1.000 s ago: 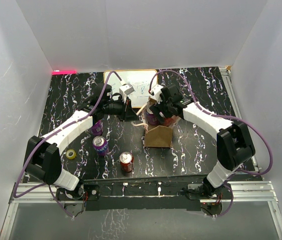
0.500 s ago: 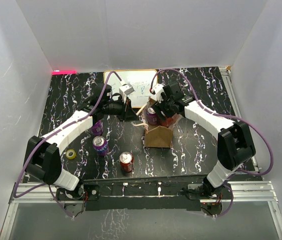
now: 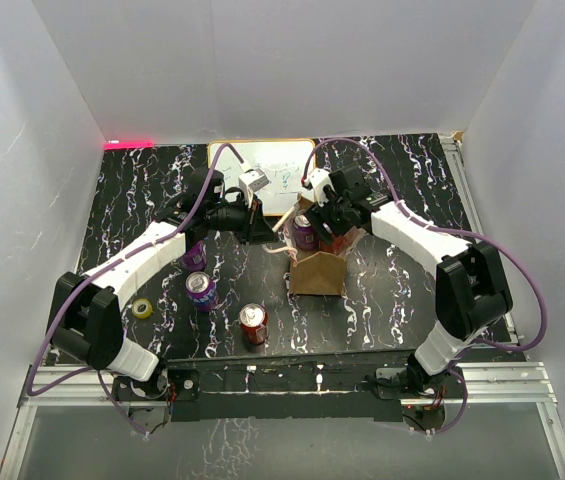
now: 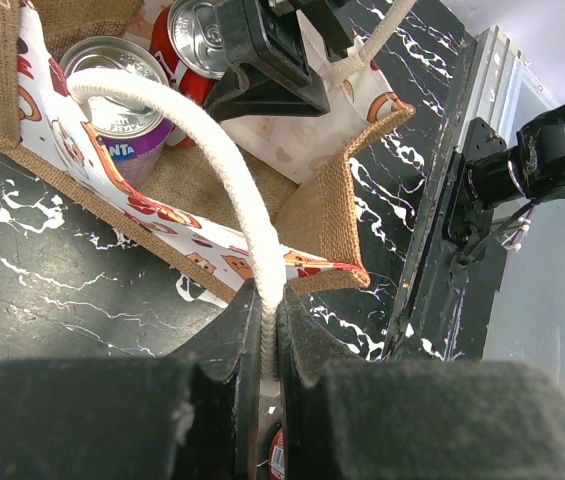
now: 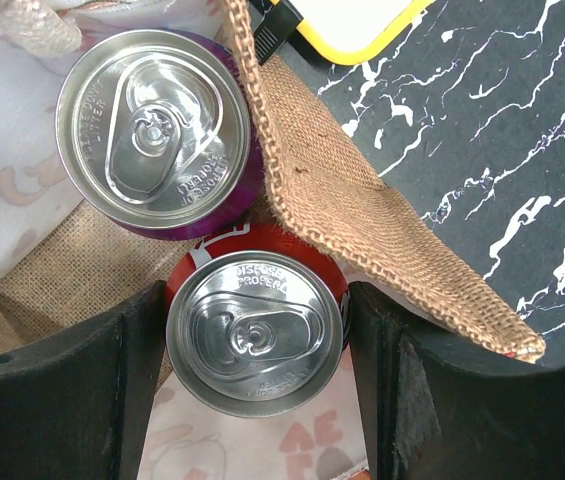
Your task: Place the beverage into the canvas bag
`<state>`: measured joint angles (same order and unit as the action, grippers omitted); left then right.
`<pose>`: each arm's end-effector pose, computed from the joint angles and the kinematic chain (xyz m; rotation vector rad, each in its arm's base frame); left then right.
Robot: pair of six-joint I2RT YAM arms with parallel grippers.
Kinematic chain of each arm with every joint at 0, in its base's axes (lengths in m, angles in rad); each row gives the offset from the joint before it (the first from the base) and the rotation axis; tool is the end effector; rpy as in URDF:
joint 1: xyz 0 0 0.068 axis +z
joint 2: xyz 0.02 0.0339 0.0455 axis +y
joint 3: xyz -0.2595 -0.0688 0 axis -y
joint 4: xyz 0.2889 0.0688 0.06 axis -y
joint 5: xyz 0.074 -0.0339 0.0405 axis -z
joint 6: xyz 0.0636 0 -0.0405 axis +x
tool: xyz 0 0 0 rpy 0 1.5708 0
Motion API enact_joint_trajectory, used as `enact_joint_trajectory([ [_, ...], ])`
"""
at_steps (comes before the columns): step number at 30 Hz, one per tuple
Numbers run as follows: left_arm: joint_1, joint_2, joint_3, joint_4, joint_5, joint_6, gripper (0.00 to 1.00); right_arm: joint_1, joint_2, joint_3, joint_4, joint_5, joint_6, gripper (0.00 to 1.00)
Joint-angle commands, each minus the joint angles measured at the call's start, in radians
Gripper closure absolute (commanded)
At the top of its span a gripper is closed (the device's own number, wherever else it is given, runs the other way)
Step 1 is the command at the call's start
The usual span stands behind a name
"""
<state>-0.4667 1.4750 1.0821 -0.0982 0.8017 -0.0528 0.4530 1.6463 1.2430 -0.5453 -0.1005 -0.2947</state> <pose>0.3271 -0.2160 0.2609 0.9193 1.8761 -1.1410 0.3648 0.1847 0.2025 -0.9592 2.3335 0.1906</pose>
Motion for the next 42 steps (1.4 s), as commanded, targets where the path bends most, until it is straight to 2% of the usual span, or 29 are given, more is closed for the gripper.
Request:
enact_joint_trajectory([
  [1,0.002,-0.058,-0.002,-0.011,0.037,0.014,1.0,-0.009,0.016,-0.011,0.107,0.02,-0.027,0.57],
  [15,0.002,-0.056,-0.003,-0.008,0.037,0.011,1.0,-0.012,-0.014,0.025,0.073,0.021,-0.05,0.17],
  [21,0.003,-0.056,-0.004,-0.008,0.037,0.011,1.0,-0.012,-0.032,0.049,0.049,0.014,-0.05,0.11],
  [28,0.002,-0.056,-0.004,-0.008,0.039,0.009,1.0,-0.01,-0.056,0.066,0.027,-0.013,-0.052,0.12],
  [34,0.002,-0.056,-0.004,-0.006,0.04,0.009,1.0,-0.01,-0.063,0.06,0.013,-0.02,-0.053,0.31],
  [42,0.002,-0.063,-0.005,-0.007,0.038,0.008,1.0,-0.01,-0.032,0.057,0.019,0.062,-0.045,0.42],
])
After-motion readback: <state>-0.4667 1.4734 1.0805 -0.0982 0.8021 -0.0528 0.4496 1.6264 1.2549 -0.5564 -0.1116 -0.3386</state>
